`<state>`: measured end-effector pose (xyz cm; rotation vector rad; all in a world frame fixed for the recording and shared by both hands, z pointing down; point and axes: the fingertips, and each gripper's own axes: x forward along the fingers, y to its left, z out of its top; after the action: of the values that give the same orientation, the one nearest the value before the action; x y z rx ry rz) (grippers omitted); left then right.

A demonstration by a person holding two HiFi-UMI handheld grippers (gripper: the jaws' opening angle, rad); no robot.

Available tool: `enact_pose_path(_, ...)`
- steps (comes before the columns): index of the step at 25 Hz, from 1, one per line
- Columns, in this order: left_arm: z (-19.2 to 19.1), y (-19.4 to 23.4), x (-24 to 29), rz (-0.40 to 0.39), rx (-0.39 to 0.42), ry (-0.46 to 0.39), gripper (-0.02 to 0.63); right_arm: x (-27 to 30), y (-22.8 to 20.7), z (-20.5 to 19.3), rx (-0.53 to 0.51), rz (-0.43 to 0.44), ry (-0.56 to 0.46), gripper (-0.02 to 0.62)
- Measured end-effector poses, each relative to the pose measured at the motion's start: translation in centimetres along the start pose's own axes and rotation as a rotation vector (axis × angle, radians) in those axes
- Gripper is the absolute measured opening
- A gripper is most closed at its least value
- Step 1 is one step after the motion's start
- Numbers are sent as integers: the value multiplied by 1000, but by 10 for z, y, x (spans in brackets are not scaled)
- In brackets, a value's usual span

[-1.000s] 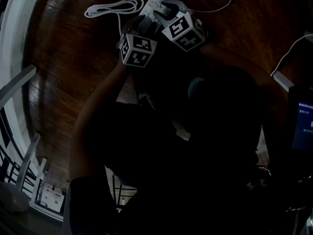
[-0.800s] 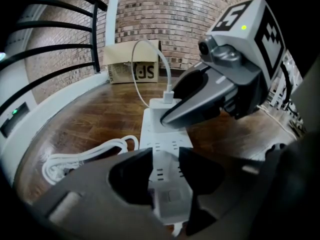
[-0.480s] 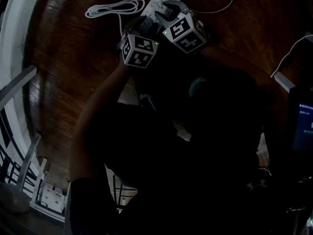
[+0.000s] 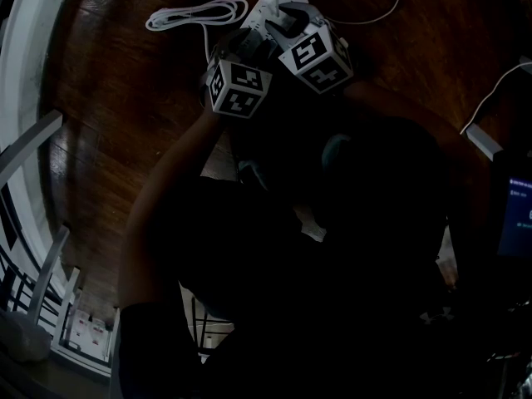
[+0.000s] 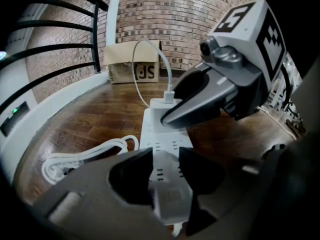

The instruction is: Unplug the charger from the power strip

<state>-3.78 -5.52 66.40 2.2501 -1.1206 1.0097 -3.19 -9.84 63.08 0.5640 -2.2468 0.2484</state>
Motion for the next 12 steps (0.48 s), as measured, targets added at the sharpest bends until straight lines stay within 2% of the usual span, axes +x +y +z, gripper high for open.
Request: enact_pose_path(12,-1,0,0,3,1,-1,166,0,1,0,-13,-7,2,141)
